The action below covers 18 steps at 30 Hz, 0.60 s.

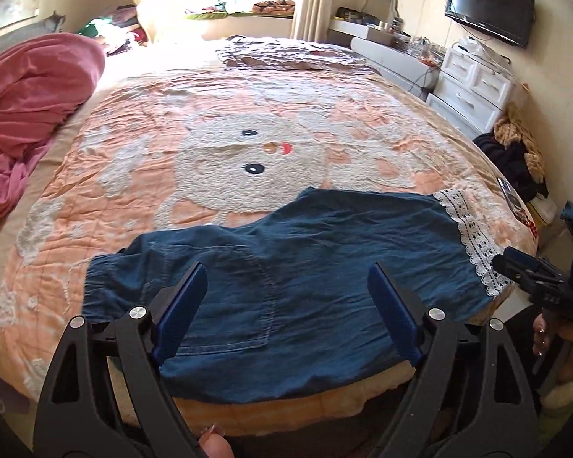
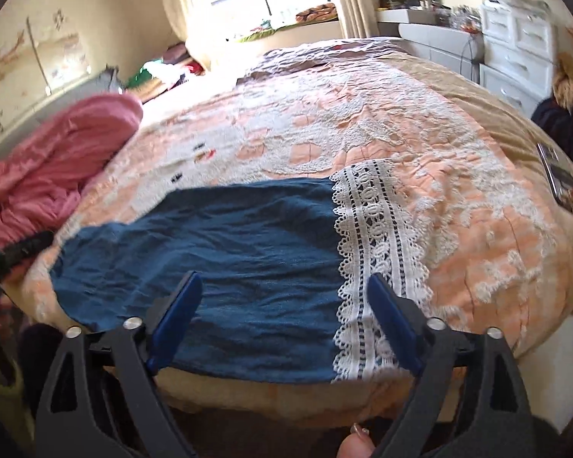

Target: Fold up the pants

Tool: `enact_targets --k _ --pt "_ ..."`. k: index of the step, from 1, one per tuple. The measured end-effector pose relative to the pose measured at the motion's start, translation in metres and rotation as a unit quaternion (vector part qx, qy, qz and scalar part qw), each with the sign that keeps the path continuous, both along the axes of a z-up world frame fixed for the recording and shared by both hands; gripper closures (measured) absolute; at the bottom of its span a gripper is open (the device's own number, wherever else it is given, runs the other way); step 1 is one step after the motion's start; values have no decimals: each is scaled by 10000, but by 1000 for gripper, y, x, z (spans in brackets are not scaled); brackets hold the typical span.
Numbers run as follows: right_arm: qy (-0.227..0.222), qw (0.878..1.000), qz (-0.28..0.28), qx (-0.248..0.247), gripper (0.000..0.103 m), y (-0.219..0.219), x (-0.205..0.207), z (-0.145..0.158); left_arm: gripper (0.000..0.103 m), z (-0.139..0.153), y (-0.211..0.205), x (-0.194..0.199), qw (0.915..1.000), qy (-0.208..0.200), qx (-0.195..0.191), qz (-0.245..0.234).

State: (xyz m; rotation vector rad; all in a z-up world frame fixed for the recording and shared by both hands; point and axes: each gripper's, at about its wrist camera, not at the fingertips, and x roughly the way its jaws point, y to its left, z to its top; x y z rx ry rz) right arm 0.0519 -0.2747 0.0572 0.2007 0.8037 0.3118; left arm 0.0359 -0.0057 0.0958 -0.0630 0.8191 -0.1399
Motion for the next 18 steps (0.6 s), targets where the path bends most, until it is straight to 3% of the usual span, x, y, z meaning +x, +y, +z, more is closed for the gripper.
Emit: enact_targets --k 4,13,18 --pt "243 9979 -362 477 9 -20 -12 2 22 -5 -17 4 9997 24 -19 -239" --pt "641 9912 -1073 444 9 -30 -30 -24 17 -20 -73 23 9949 82 151 -994" --pt "641 9865 -1426 496 9 -40 -27 -29 17 -55 -105 39 9894 364 276 -1377"
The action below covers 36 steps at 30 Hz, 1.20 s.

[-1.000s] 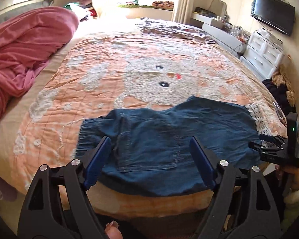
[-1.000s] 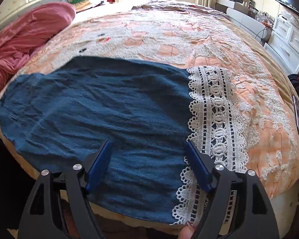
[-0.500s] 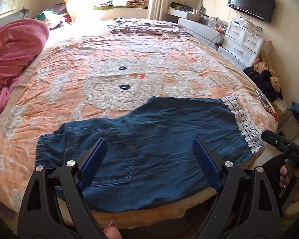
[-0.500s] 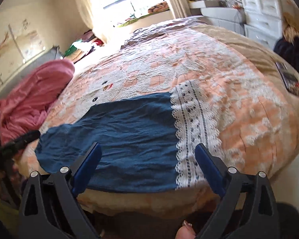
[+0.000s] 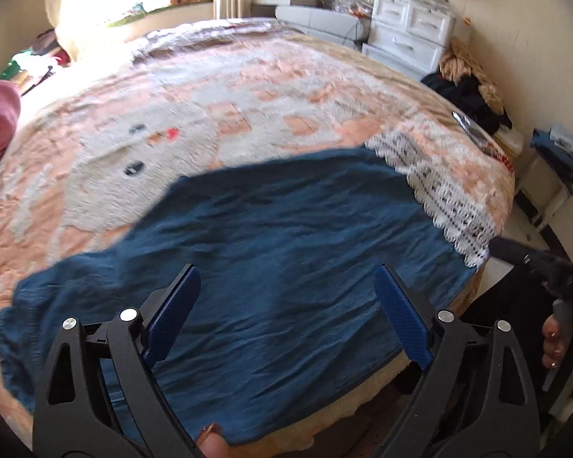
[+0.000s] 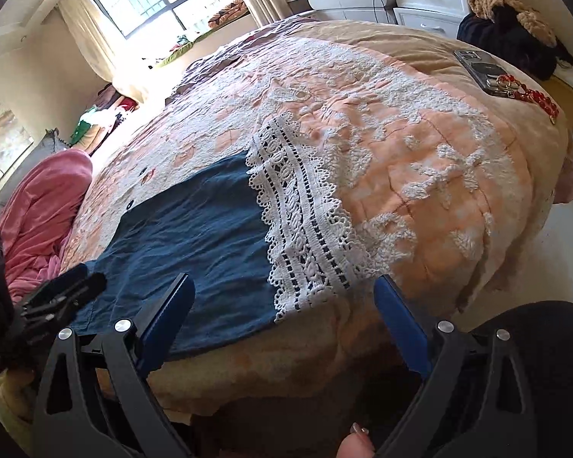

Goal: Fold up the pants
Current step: 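Grasp the lace hems with the right gripper while the left gripper grasps the denim leg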

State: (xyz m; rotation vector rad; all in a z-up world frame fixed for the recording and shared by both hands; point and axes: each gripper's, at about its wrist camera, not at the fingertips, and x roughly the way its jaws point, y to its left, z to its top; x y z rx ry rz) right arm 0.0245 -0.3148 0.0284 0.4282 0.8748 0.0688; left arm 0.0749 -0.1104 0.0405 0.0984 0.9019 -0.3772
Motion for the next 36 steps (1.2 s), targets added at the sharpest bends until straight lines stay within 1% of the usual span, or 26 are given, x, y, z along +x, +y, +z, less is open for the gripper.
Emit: enact_targets --k 2,5,8,9,10,11,14,15,17,19,21,23,24,26,27,30,31,34,36 --pt "109 9997 -21 -200 9 2 4 -4 17 -20 -7 5 9998 186 -57 -99" --pt "241 9992 -184 -278 9 -2 10 -13 17 -42 -11 5 9994 311 30 -136" --pt "309 9990 -231 -227 9 -7 19 -19 17 -47 -13 3 9995 230 128 -192" --pt "322 9990 -219 -208 11 -8 21 -21 17 -46 -13 3 9994 222 142 -202" --pt "322 9992 -164 -170 17 -7 24 -23 17 -45 -13 3 9995 233 122 -202" --pt "326 9993 -51 -162 30 -3 25 -23 17 -43 -13 3 9994 242 108 -203" --pt "175 9988 308 -348 43 12 25 -21 17 -28 -12 7 9996 163 76 -201" --pt "86 9986 408 -316 46 16 24 -20 17 -20 -13 8 9997 80 39 -248" --pt "-20 9980 512 -368 46 20 25 -17 17 -4 -18 15 9992 -51 -57 -396" --pt "-34 9987 440 -252 44 17 25 -19 17 7 -30 30 9983 -155 -14 -564" --pt "104 9997 175 -107 44 6 28 -26 17 15 -49 51 9961 -252 33 -849" --pt "205 9997 59 111 44 -1 30 -32 17 16 -68 73 9935 -120 26 -1129" --pt "197 9996 58 216 46 -2 30 -33 17 15 -79 85 9923 -53 48 -1238" --pt "37 9996 192 223 60 0 28 -29 17 9 -101 108 9884 133 185 -1501" --pt "-65 9996 245 148 64 2 26 -26 17 7 -110 118 9872 159 234 -1572" --pt "-266 9989 392 -16 67 8 23 -21 17 -8 -134 146 9811 349 381 -1865" --pt "-317 9987 405 -11 67 9 23 -19 17 -13 -138 154 9791 451 361 -1948" --pt "-497 9981 356 51 68 7 20 -13 17 -28 -148 172 9714 795 134 -2235" --pt "-771 9961 394 -176 69 11 14 -3 18 -37 -155 178 9649 931 56 -2454"
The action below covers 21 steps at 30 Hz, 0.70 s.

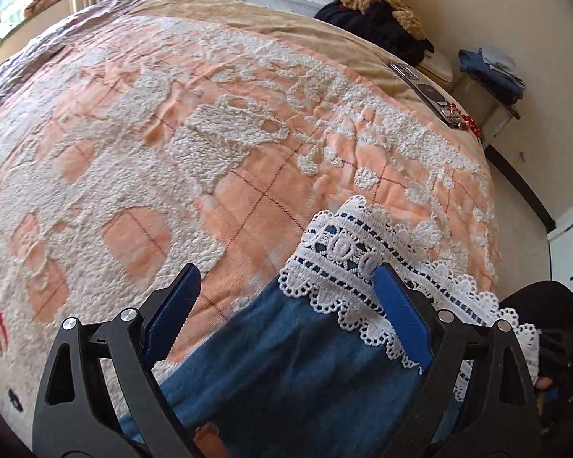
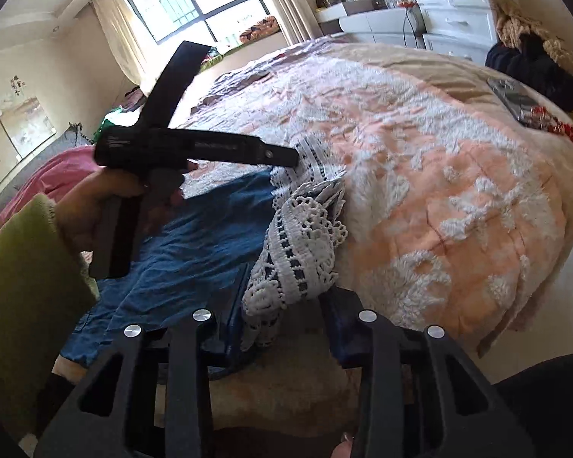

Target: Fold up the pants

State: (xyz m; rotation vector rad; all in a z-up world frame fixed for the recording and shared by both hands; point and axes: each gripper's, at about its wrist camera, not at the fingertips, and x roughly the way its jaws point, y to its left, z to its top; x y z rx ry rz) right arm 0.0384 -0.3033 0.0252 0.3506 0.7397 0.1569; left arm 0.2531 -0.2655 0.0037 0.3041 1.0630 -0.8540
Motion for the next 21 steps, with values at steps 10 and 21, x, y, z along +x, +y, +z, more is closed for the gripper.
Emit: enact_targets --k 10,21 --pt "529 9978 -110 377 66 -9 10 -18 42 -20 -4 6 9966 565 -477 -363" --pt "471 9939 111 986 83 -10 11 -23 90 -2 6 -3 9964 384 -718 -239"
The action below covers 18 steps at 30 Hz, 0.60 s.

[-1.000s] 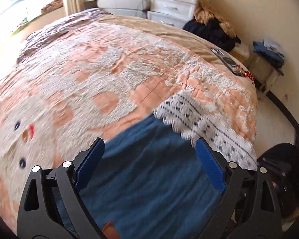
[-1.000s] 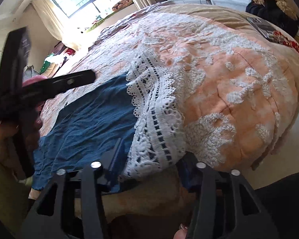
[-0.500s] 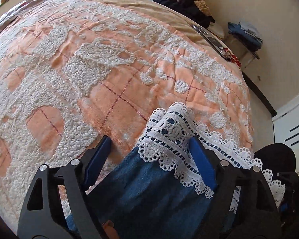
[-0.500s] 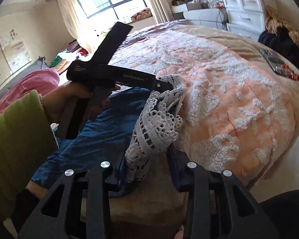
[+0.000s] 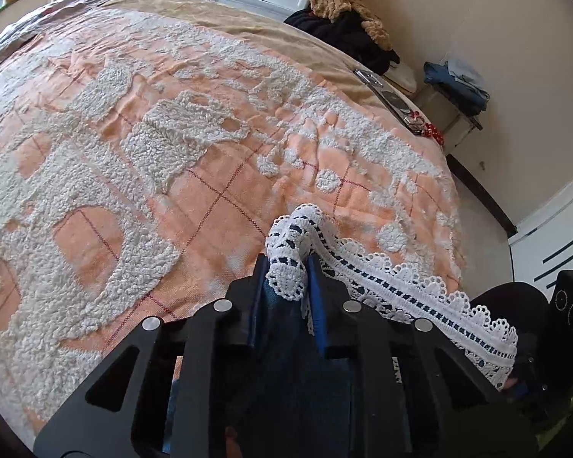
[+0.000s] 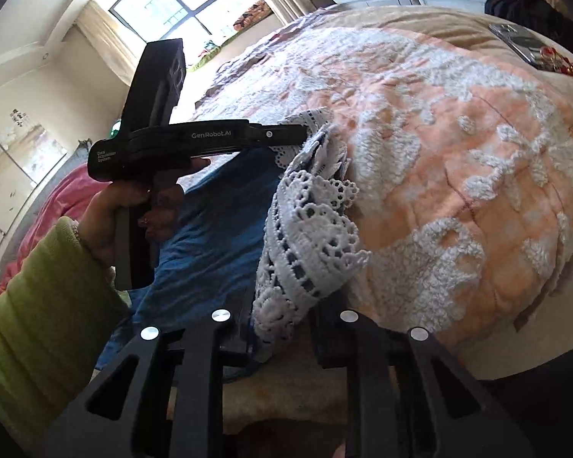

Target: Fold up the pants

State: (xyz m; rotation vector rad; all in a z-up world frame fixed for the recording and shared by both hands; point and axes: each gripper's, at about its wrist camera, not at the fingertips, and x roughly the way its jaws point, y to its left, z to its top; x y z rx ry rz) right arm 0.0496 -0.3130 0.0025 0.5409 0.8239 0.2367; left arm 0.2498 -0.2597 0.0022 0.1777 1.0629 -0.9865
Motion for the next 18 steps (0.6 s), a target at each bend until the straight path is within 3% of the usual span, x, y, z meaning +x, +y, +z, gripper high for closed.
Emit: enact_targets --k 6,11,18 --pt "-371 9992 108 -82 83 8 -7 13 92 23 17 -4 9992 -67 -385 113" --pt "-870 9936 516 -494 83 34 -13 38 92 49 53 -8 9955 -78 -904 290" --pt "-1561 9644 1584 -1434 83 114 -18 71 92 69 121 -18 9898 -157 -1253 653"
